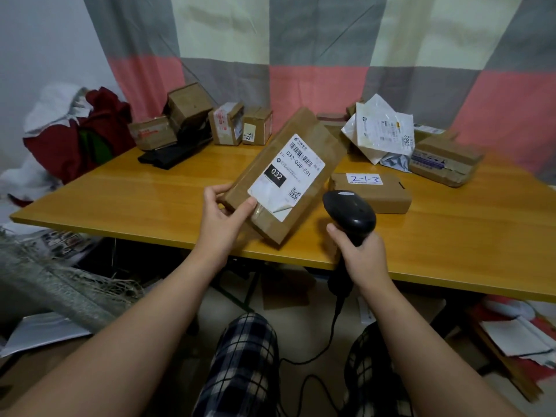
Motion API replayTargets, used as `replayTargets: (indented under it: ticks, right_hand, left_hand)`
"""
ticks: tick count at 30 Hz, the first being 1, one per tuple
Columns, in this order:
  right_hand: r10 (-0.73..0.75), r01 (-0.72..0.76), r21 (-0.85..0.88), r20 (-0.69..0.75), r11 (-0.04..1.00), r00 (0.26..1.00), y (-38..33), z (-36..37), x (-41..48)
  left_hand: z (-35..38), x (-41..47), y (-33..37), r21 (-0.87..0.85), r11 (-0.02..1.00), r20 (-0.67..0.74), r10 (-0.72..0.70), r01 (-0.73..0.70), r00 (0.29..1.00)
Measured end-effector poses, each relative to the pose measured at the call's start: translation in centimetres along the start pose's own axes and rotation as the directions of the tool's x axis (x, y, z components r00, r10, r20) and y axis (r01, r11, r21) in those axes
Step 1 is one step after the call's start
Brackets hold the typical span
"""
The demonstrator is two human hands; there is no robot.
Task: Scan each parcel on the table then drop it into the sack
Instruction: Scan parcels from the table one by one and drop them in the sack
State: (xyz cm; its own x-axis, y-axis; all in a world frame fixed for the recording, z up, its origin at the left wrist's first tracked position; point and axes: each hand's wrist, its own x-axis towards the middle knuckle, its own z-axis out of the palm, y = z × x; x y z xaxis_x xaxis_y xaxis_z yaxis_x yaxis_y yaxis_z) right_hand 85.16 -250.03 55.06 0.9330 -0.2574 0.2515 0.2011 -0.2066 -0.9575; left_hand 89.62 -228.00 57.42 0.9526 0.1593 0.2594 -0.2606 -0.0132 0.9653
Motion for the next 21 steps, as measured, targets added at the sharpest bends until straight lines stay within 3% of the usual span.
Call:
replayTargets:
  ticks: [5,10,14,17,21]
  right_hand:
    - [-0.022,-0.003,0.284,0.082,0.959,0.996,-2.3,1.7,-0.5]
    - [-0.008,-0.038,0.431,0.104,0.902,0.995,-3.6,4.1,-0.8]
    - [-0.094,0.082,0.227,0.042,0.97,0.995,-4.0,4.9,-0.9]
    - [-0.192,0.189,0.075,0.039,0.979,0.981,-4.2,4.6,-1.5]
    - [-0.258,0.261,-0.016,0.11,0.965,0.96,-4.4,4.3,-2.5]
  left_hand:
    - [-1.5,-0.1,1.1,0.199,0.98,0.097,-0.007,-0.012,0.995]
    - [-3.5,0.7,2.1,0.512,0.854,0.415,-0.154,-0.09,0.897]
    - [-4.5,0.8,0.3,0.734,0.677,0.244,-0.2,-0.046,0.949]
    - [-4.1,0.5,-0.7,0.805,0.593,0.138,-0.13,-0.035,0.982]
    - [-4.2,1.1,-2.2,0.796,0.606,0.074,-0.097,0.0,0.993]
